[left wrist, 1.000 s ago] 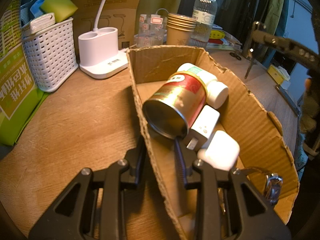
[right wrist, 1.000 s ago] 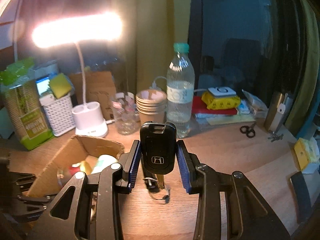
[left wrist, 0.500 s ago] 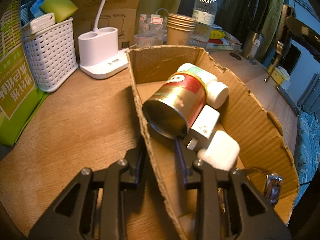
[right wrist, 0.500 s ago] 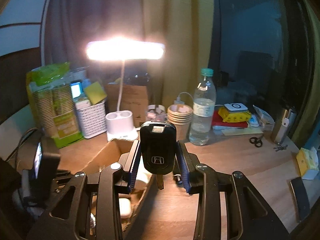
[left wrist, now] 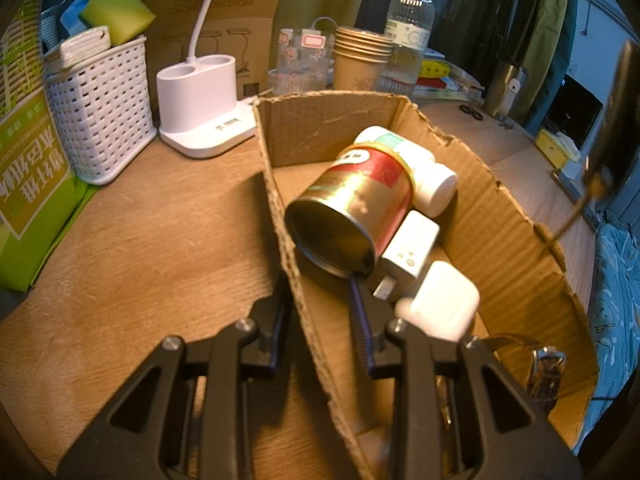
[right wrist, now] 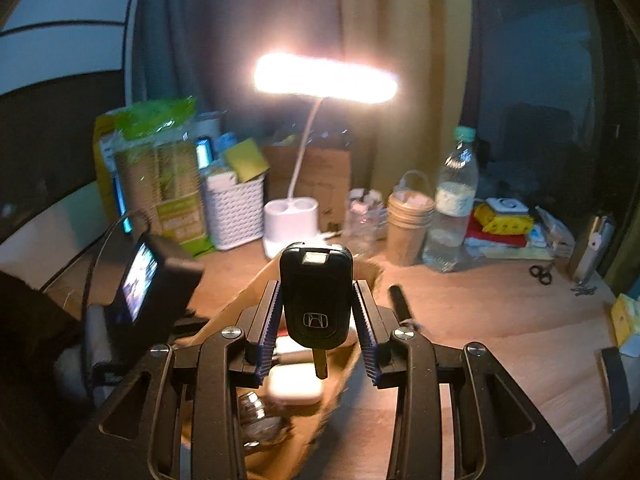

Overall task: Organize rigid objects
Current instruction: 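Carry the black car key with the right tool and release it in the box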

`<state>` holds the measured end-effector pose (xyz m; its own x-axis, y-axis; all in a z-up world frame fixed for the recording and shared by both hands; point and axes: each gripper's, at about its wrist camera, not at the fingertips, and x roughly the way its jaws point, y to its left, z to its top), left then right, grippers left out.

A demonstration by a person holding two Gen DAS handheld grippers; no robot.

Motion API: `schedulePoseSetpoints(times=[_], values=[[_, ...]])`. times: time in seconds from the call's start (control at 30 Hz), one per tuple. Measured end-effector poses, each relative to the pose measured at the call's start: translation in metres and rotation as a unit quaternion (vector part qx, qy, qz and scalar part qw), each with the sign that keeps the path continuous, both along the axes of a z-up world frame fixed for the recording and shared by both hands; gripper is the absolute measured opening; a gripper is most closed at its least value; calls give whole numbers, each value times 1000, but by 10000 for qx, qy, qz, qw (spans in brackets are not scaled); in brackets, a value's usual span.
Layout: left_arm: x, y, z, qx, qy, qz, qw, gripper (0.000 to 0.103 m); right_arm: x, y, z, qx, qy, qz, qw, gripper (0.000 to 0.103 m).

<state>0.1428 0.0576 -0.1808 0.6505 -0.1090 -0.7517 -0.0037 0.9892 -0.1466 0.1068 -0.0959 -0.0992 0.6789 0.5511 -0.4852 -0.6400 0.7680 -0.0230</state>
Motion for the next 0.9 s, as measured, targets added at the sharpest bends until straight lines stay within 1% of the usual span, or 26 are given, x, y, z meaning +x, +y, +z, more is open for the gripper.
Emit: schedulePoseSetpoints(times=[0.2, 0.43, 0.57, 0.73, 0.9], values=[[0, 0, 0, 0, 0, 0, 10000, 30, -4, 8, -18, -52, 324, 87, 9994, 38], [0, 0, 0, 1, 0, 0, 10000, 30, 10, 8, -38, -215, 662, -135, 9975, 38], [0, 0, 0, -1, -1, -3, 10000, 30, 16, 11, -47, -360, 700, -250, 9966, 38], [0, 0, 0, -2, -1, -4, 10000, 30, 22, 11, -49, -399, 701, -316, 9962, 38], [0, 0, 0, -1, -1, -3, 10000, 30, 31, 14, -53, -574, 657, -488, 9950, 38]])
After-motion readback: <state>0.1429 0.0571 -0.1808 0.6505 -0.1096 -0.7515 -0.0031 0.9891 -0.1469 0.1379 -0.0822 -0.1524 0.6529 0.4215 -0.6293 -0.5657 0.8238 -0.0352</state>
